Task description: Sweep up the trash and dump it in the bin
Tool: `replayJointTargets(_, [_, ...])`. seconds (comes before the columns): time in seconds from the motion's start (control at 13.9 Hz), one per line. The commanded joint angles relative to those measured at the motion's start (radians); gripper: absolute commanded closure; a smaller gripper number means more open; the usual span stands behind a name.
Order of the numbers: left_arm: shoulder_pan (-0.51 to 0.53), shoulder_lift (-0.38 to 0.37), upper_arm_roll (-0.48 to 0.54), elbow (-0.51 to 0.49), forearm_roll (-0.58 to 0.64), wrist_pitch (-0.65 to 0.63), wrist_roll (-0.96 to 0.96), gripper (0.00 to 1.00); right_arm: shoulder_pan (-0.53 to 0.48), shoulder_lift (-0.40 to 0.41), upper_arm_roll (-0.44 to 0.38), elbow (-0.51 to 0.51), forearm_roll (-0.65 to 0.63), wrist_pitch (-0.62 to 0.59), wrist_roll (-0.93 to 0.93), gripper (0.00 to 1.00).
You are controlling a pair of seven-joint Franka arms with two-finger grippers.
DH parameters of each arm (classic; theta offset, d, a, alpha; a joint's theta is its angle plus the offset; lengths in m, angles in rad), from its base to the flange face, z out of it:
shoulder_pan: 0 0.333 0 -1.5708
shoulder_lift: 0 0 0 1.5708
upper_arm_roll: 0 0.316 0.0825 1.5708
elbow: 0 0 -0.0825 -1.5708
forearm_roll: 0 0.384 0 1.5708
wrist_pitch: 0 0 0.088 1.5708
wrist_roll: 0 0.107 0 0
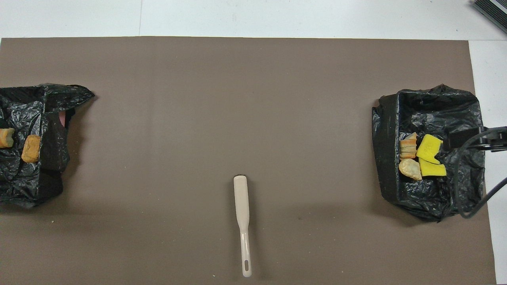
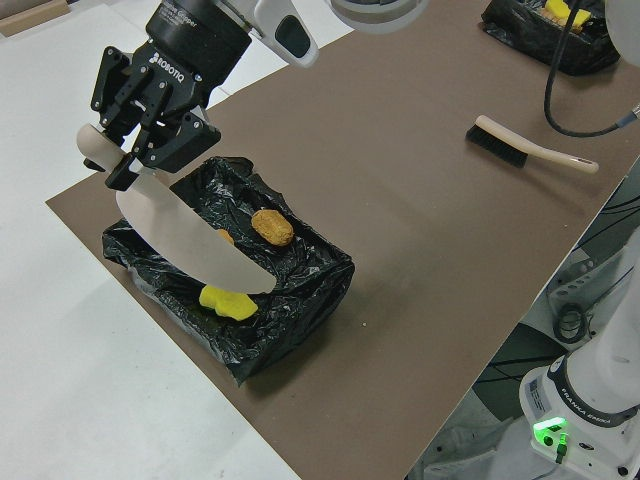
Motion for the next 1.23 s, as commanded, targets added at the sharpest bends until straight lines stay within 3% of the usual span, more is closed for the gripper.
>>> replayJointTargets(0.0, [-0.05,-0.032,0.002,-0.04,-0.079,-0.073,-0.104,1.0,0.0,-0.013,-0.003,-0.009,-0.015,-0.017,-0.018,0.0])
replayJointTargets(0.29, [-0.137,-0.043,0.0,-0.051,-0.309,-0.195,-0.323,1.0,0.0,-0.015,-0.003,-0.012,-0.015,-0.019,-0.018,0.0])
replayJointTargets(0.51, [-0.238,-0.068,0.0,-0.081,-0.364,-0.281,-0.562,1.0,0.0,-0.015,-0.003,-0.014,-0.015,-0.017,-0.018,0.0])
replayJointTargets(0.72, [-0.295,-0.077,0.0,-0.089,-0.544,-0.353,-0.947,1.0,-0.002,-0.015,-0.003,-0.014,-0.015,-0.019,-0.018,0.0])
replayJointTargets(1.15, [-0.464,-0.097,0.0,-0.118,-0.764,-0.383,-1.405,1.0,-0.006,-0.016,-0.001,-0.017,-0.015,-0.019,-0.018,0.0])
